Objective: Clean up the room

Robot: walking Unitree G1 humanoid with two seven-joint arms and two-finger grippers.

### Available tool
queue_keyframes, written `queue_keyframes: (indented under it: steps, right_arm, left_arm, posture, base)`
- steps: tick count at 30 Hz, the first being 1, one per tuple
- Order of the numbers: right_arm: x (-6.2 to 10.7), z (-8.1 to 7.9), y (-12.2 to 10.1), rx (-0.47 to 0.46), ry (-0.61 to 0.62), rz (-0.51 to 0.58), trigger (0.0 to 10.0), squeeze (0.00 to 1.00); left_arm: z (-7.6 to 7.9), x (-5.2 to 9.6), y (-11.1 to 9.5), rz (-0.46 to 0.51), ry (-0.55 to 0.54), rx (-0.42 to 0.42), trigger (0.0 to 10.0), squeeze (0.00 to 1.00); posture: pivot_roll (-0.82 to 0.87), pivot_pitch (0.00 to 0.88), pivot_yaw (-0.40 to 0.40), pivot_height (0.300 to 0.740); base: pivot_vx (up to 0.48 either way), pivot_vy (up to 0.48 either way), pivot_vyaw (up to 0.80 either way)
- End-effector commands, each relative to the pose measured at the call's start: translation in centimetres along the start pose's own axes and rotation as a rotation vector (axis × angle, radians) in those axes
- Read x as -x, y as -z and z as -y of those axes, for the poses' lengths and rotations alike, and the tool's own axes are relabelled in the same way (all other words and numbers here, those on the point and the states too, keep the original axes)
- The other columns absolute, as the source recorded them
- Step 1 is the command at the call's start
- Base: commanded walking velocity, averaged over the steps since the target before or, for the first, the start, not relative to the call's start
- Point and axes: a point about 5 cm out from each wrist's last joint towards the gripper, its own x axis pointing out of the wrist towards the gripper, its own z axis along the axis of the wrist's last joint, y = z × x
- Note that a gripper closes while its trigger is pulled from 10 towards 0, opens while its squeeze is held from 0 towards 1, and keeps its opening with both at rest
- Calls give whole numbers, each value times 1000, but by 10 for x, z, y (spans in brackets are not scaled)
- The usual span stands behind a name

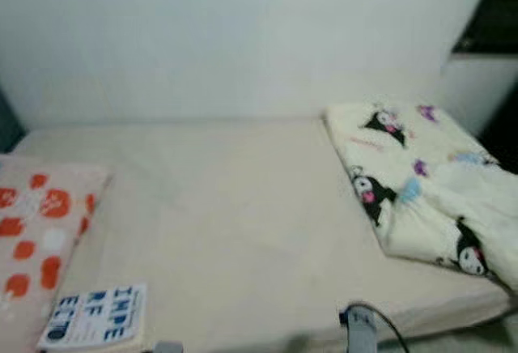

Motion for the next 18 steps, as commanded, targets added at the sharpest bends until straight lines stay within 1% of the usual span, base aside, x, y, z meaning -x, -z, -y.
queue_keyframes:
  steps: [1, 3, 4, 18]
  right_arm:
    - [0, 4, 0, 9, 13, -4, 10000, 0]
    - [0, 4, 0, -14, 16, 0, 10000, 0]
    - [0, 4, -1, -9, 17, 4, 10000, 0]
    - [0, 4, -3, 20, 29, 8, 10000, 0]
  left_arm:
    - [10, 2, 14, -57, 25, -2, 10000, 0]
    - [10, 2, 14, -58, 26, -3, 10000, 0]
    - [10, 2, 14, -58, 26, -2, 10000, 0]
    - [9, 2, 14, -61, 29, -1, 10000, 0]
  posture:
    - [-103, 55, -46, 740]
    - [-103, 55, -46, 740]
    - [-102, 56, -45, 740]
    - [-102, 55, -38, 740]
  base:
    - [0, 0, -788]
    - [0, 0, -663]
    - [0, -409, 0]
    - [0, -480, 0]
